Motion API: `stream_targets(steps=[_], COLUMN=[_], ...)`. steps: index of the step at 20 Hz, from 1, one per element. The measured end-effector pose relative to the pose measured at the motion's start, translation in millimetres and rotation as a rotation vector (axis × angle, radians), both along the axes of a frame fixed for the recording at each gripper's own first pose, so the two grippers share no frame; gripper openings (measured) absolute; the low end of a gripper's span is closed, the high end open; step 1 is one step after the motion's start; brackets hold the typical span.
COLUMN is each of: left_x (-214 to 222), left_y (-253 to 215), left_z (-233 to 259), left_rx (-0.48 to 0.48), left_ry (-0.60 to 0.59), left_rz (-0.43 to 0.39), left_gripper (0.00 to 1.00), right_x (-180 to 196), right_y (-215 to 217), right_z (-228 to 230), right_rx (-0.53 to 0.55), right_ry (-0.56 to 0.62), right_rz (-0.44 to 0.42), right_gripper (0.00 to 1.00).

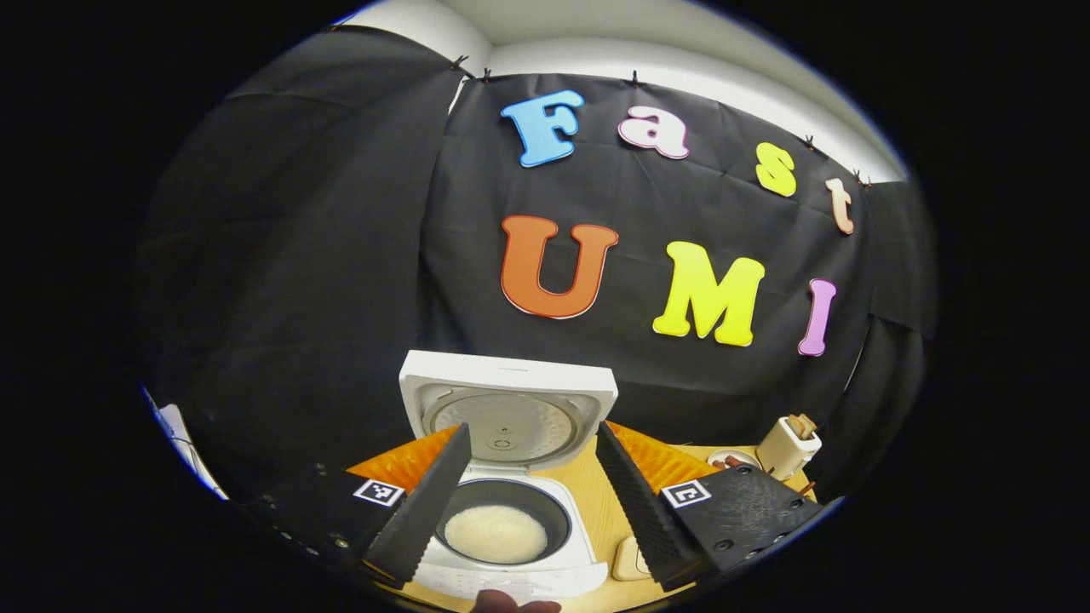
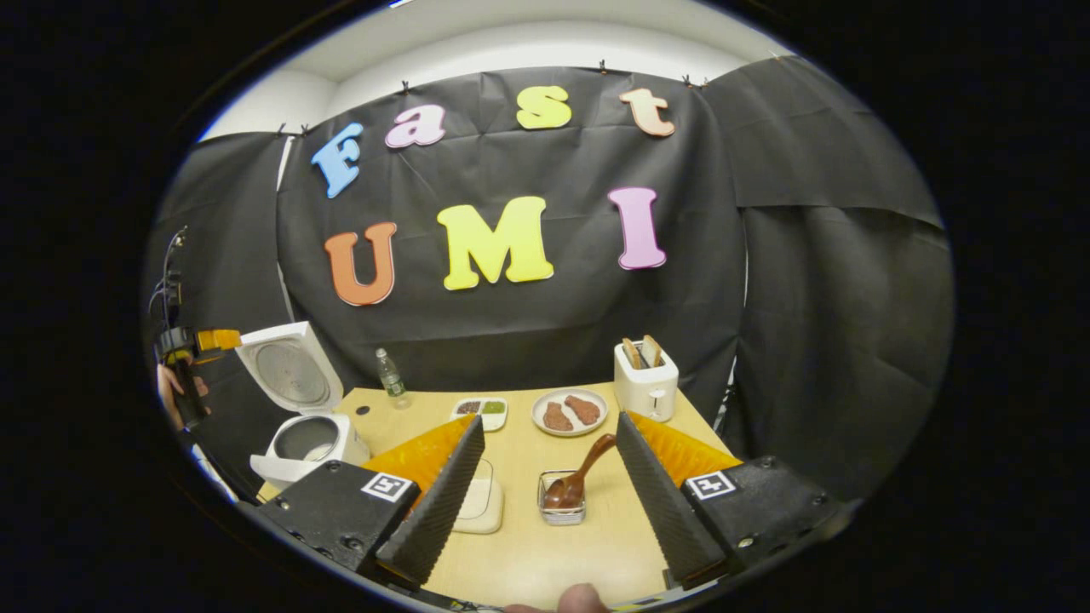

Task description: Close the left gripper, press the button to open the rice cooker; take a wooden spoon from the chopstick holder with the right hand, scoop a spoonful of rice and pour it into the rice cooker, then put the wooden spoon back into the chopstick holder.

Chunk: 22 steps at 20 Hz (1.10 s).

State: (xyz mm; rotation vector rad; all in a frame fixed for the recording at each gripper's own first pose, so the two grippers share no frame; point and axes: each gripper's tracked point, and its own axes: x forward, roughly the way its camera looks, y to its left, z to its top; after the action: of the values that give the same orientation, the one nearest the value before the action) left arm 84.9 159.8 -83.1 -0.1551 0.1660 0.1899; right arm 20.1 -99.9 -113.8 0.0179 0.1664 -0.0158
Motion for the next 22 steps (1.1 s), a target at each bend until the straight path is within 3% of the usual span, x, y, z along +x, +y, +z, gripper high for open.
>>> stream_targets(steps=[12,22], left_x=[-72.1,-118.2], left_y=[-54.4,-95.7], left_z=[36.8,27.5], left_rx=[0.160,0.223], left_ry=[-0.130,-0.123], left_rz=[0.044,0.118], left_gripper=[0.94,0.95], right_x=[15.4,103.7], right_y=[-28.7,-56.7], right_z=[-39.2,-142.0], right_rx=[0.020,0.071], right_ry=[0.061,0.181], right_rz=[0.037,0.085], right_gripper=[1.00,1.00])
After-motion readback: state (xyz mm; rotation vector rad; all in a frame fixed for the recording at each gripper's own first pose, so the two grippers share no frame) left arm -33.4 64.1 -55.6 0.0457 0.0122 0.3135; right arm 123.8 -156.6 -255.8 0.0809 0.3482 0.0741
